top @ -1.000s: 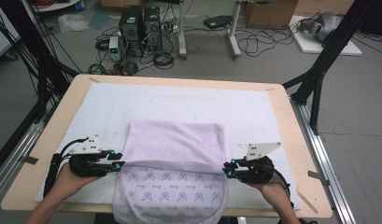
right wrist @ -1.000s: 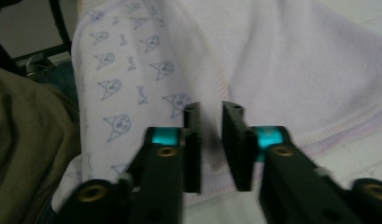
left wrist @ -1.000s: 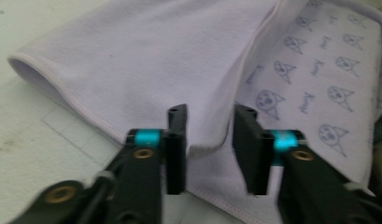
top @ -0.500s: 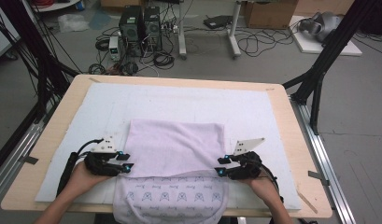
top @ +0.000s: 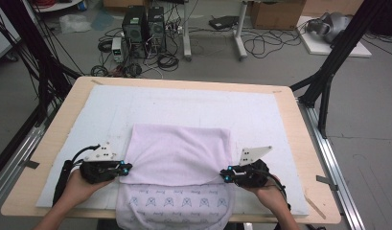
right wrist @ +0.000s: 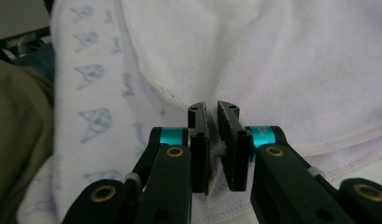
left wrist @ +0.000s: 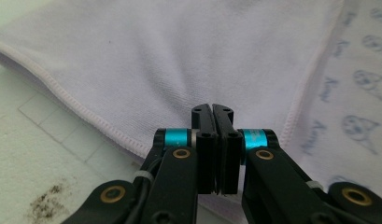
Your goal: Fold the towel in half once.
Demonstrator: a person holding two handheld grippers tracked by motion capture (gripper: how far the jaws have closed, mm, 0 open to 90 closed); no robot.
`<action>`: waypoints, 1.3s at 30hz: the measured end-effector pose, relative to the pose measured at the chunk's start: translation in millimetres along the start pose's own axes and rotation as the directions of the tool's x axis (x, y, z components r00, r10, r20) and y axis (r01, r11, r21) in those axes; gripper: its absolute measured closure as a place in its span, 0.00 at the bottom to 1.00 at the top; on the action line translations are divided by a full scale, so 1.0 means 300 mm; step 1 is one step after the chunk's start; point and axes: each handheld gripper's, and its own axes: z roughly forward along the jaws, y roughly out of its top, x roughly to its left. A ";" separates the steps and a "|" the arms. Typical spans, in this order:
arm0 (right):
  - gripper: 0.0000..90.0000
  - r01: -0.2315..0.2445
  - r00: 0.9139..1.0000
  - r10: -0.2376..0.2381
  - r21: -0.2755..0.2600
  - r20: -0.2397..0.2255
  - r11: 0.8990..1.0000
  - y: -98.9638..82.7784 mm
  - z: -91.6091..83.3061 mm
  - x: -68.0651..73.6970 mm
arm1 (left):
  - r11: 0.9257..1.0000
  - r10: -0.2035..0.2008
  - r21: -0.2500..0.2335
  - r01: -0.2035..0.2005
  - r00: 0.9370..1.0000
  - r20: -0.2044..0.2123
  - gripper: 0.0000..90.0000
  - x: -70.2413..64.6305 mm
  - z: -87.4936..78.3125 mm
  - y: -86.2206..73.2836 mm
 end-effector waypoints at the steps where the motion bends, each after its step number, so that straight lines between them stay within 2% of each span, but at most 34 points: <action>1: 0.92 0.000 1.000 0.000 0.000 0.000 1.000 0.000 0.000 0.000 | 1.000 0.002 -0.005 -0.002 1.000 0.008 0.98 -0.011 -0.013 -0.003; 2: 0.92 -0.007 1.000 0.007 -0.003 -0.027 1.000 -0.006 -0.011 0.027 | 1.000 0.008 -0.015 -0.007 1.000 0.025 0.97 -0.032 -0.032 -0.016; 3: 0.87 -0.013 0.999 0.013 -0.003 -0.045 1.000 -0.012 -0.011 0.035 | 1.000 0.006 -0.018 -0.005 1.000 0.031 0.97 -0.038 -0.035 -0.022; 4: 0.87 -0.013 0.999 0.013 -0.003 -0.045 1.000 -0.012 -0.011 0.035 | 1.000 0.006 -0.018 -0.005 1.000 0.031 0.92 -0.038 -0.035 -0.022; 5: 0.74 -0.047 0.998 0.047 -0.007 -0.038 0.999 -0.018 -0.010 0.031 | 1.000 0.007 -0.009 -0.007 1.000 0.006 0.84 -0.033 -0.031 -0.022; 6: 0.69 -0.051 0.998 0.050 -0.014 -0.034 0.999 -0.017 -0.012 0.022 | 1.000 0.007 -0.009 -0.007 1.000 0.006 0.78 -0.033 -0.031 -0.022; 7: 0.64 -0.066 0.998 0.065 -0.040 -0.006 0.997 -0.011 -0.013 0.002 | 1.000 -0.010 -0.018 0.010 1.000 -0.025 0.74 -0.009 -0.021 -0.007; 8: 0.64 -0.066 0.998 0.065 -0.040 -0.006 0.997 -0.011 -0.013 0.002 | 1.000 -0.010 -0.018 0.010 1.000 -0.025 0.70 -0.009 -0.021 -0.007; 9: 0.62 -0.087 0.996 0.088 -0.049 0.021 0.995 -0.001 -0.014 -0.018 | 1.000 -0.014 -0.021 0.013 0.999 -0.045 0.70 0.004 -0.015 0.003; 10: 0.57 -0.103 0.992 0.108 -0.064 0.072 0.993 0.019 -0.011 -0.067 | 1.000 -0.012 -0.023 0.010 0.998 -0.067 0.67 0.021 -0.007 0.016; 11: 0.57 -0.103 0.992 0.108 -0.064 0.072 0.993 0.019 -0.011 -0.067 | 0.999 -0.027 -0.034 0.024 0.997 -0.076 0.67 0.039 0.002 0.028; 12: 0.54 -0.121 0.986 0.127 -0.063 0.107 0.991 0.040 -0.001 -0.128 | 0.998 -0.040 -0.045 0.036 0.995 -0.087 0.66 0.060 0.012 0.039; 13: 0.54 -0.121 0.986 0.127 -0.063 0.107 0.991 0.040 -0.001 -0.128 | 0.998 -0.050 -0.051 0.045 0.994 -0.099 0.66 0.082 0.023 0.050; 14: 0.51 -0.129 0.982 0.136 -0.062 0.133 0.990 0.051 0.005 -0.160 | 0.997 -0.067 -0.057 0.061 0.992 -0.110 0.66 0.103 0.036 0.062; 15: 0.50 -0.151 0.976 0.160 -0.071 0.150 0.986 0.070 0.016 -0.223 | 0.996 -0.071 -0.058 0.064 0.990 -0.124 0.66 0.125 0.049 0.074; 16: 0.48 -0.165 0.972 0.174 -0.070 0.156 0.984 0.082 0.020 -0.250 | 0.996 -0.079 -0.059 0.071 0.987 -0.137 0.65 0.147 0.064 0.086; 17: 0.48 -0.165 0.972 0.174 -0.070 0.156 0.984 0.082 0.020 -0.250 | 0.994 -0.093 -0.064 0.085 0.985 -0.145 0.65 0.168 0.077 0.097; 18: 0.46 -0.183 0.967 0.193 -0.074 0.167 0.980 0.108 0.027 -0.304 | 0.993 -0.115 -0.057 0.107 0.982 -0.150 0.66 0.213 0.099 0.120; 19: 0.46 -0.182 0.965 0.193 -0.075 0.176 0.980 0.122 0.031 -0.328 | 0.991 -0.132 -0.056 0.124 0.979 -0.156 0.66 0.237 0.107 0.130; 20: 0.46 -0.182 0.965 0.193 -0.075 0.176 0.980 0.122 0.031 -0.328 | 0.991 -0.132 -0.056 0.124 0.979 -0.156 0.65 0.237 0.107 0.130; 21: 0.44 -0.181 0.961 0.191 -0.067 0.200 0.981 0.144 0.037 -0.367 | 0.988 -0.150 -0.060 0.141 0.969 -0.195 0.64 0.280 0.121 0.141; 22: 0.44 -0.181 0.961 0.191 -0.067 0.200 0.981 0.144 0.037 -0.367 | 0.988 -0.150 -0.060 0.141 0.969 -0.195 0.62 0.280 0.121 0.141; 25: 0.42 -0.205 0.954 0.210 -0.045 0.214 0.978 0.147 0.054 -0.412 | 0.982 -0.184 -0.071 0.173 0.959 -0.216 0.59 0.329 0.144 0.135; 26: 0.41 -0.211 0.952 0.213 -0.034 0.217 0.977 0.134 0.069 -0.425 | 0.977 -0.213 -0.075 0.201 0.952 -0.218 0.55 0.350 0.160 0.121; 27: 0.41 -0.211 0.952 0.213 -0.034 0.217 0.977 0.134 0.069 -0.425 | 0.977 -0.213 -0.075 0.201 0.952 -0.218 0.54 0.350 0.160 0.121; 28: 0.40 -0.217 0.952 0.214 -0.011 0.220 0.976 0.123 0.083 -0.433 | 0.976 -0.218 -0.061 0.210 0.951 -0.220 0.54 0.360 0.169 0.114; 32: 0.39 -0.237 0.946 0.233 -0.009 0.225 0.971 0.104 0.100 -0.450 | 0.965 -0.263 -0.049 0.258 0.942 -0.208 0.52 0.383 0.208 0.093; 33: 0.39 -0.247 0.944 0.240 0.003 0.227 0.969 0.100 0.105 -0.451 | 0.965 -0.261 -0.043 0.258 0.941 -0.213 0.52 0.385 0.215 0.090; 36: 0.40 -0.251 0.943 0.239 0.022 0.232 0.968 0.091 0.119 -0.454 | 0.966 -0.259 -0.035 0.257 0.942 -0.213 0.55 0.383 0.226 0.088; 38: 0.44 -0.245 0.947 0.232 0.033 0.224 0.969 0.080 0.133 -0.453 | 0.970 -0.239 -0.014 0.242 0.946 -0.220 0.63 0.379 0.236 0.087; 39: 0.49 -0.242 0.946 0.226 0.041 0.234 0.970 0.069 0.145 -0.449 | 0.972 -0.233 -0.019 0.234 0.952 -0.200 0.77 0.376 0.237 0.088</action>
